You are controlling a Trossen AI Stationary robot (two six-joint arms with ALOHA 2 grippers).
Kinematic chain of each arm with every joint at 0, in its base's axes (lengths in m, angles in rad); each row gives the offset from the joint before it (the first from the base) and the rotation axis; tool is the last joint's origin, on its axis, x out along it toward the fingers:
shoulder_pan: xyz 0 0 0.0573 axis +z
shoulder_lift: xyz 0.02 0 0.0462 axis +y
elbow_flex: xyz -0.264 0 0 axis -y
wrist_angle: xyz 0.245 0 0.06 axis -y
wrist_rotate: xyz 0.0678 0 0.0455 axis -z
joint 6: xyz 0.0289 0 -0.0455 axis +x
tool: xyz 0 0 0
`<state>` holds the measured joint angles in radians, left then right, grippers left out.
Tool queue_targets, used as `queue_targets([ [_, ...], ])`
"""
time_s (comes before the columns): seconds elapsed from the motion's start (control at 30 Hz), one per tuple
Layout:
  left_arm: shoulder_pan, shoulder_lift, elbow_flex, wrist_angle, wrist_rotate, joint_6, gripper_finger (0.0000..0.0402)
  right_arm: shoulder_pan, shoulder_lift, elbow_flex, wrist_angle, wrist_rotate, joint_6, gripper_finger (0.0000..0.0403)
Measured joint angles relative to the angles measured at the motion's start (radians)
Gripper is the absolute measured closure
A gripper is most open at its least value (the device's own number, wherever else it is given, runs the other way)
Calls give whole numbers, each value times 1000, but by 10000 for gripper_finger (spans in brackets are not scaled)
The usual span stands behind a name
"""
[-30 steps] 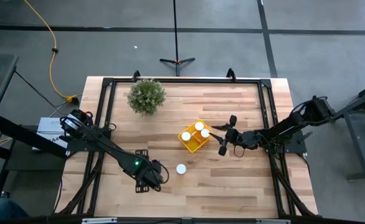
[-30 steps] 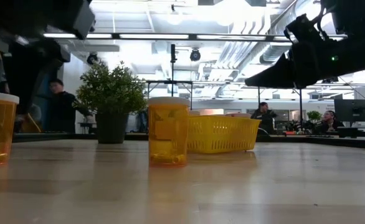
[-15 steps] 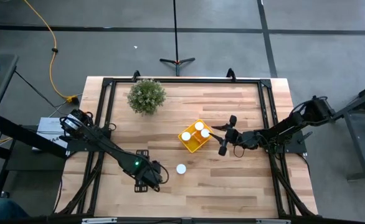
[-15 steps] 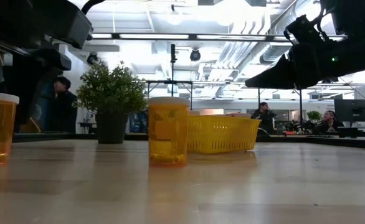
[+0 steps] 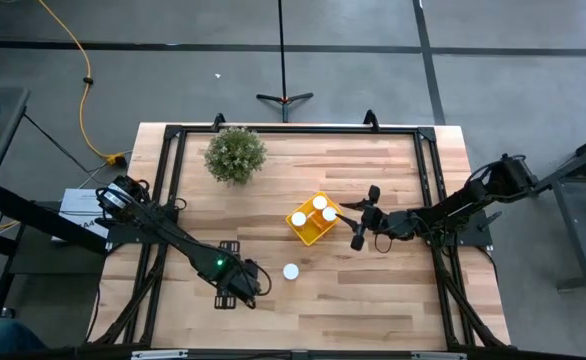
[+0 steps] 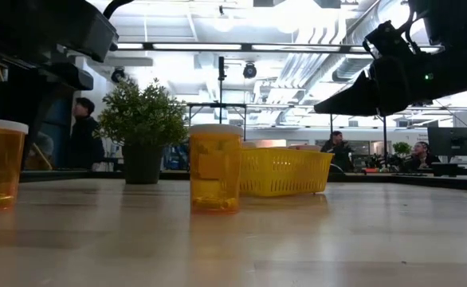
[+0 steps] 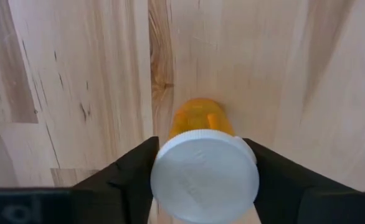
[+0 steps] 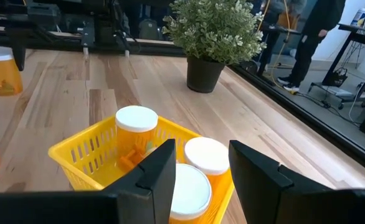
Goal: Pick and place pill bottles into a basket
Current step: Put the left orange pill bottle into the bottom left corner of the yellow basket
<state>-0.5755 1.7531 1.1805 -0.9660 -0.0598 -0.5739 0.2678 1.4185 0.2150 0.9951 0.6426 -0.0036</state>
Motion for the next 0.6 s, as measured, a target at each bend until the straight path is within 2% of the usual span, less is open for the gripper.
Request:
queue_targets([
  [0.07, 0, 0, 0, -4, 11, 15, 163, 0, 0, 0, -4, 0, 0, 263],
  [0.23, 17, 0, 1, -5, 30, 27, 164, 0, 0, 0, -4, 0, 4, 263],
  [0.43, 64, 0, 39, -75, 37, 69, 145, 0, 0, 0, -4, -2, 5, 263],
  [0.6, 121, 0, 103, -143, 38, 163, 164, 0, 0, 0, -4, -1, 23, 263],
])
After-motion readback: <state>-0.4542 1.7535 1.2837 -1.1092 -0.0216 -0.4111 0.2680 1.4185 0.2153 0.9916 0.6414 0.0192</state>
